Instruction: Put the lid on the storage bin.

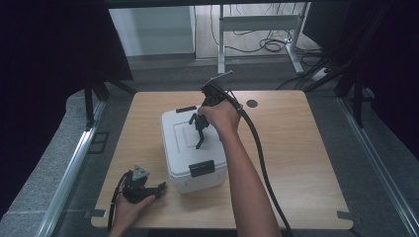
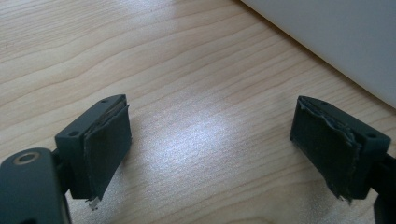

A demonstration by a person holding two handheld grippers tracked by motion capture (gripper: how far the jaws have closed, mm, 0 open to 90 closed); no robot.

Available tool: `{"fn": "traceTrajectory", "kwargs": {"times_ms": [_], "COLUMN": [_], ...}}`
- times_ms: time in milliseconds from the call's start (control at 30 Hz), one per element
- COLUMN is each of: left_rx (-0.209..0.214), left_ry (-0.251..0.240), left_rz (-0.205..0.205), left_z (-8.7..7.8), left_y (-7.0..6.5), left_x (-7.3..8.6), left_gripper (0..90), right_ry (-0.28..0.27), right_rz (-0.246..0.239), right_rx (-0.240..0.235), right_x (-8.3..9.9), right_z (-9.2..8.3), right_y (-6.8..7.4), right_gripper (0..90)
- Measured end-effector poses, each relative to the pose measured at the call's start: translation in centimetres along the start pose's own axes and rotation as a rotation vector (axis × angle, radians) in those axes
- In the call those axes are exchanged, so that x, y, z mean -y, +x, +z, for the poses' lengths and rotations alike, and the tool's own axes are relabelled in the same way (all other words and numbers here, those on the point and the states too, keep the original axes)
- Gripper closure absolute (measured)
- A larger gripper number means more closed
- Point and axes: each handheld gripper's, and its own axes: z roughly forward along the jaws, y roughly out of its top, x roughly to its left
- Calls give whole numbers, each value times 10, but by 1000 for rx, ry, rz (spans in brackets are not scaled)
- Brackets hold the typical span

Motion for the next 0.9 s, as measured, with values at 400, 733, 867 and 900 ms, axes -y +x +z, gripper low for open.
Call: {"fn": "traceTrajectory", "kwargs": {"times_ms": [400, 733, 867, 900], "left_rx": [0, -1, 0, 0], "left_ry": [0, -1, -1, -1], "left_rz": [1, 1, 1, 1], "left_z": [0, 0, 0, 0], "left_y": [0, 0, 0, 0], "left_x": [0, 0, 0, 0], "left_gripper": [124, 124, 124, 124], "right_ry": [2, -6, -10, -10], "right_rz": [4, 18, 9, 9], "right_rx": [2, -19, -18, -18], "right_x": [-1, 1, 2, 2], "right_z": [14, 18, 17, 17], "right_y": [-5, -10, -9, -9], "right_gripper": [851, 850, 848, 848]}}
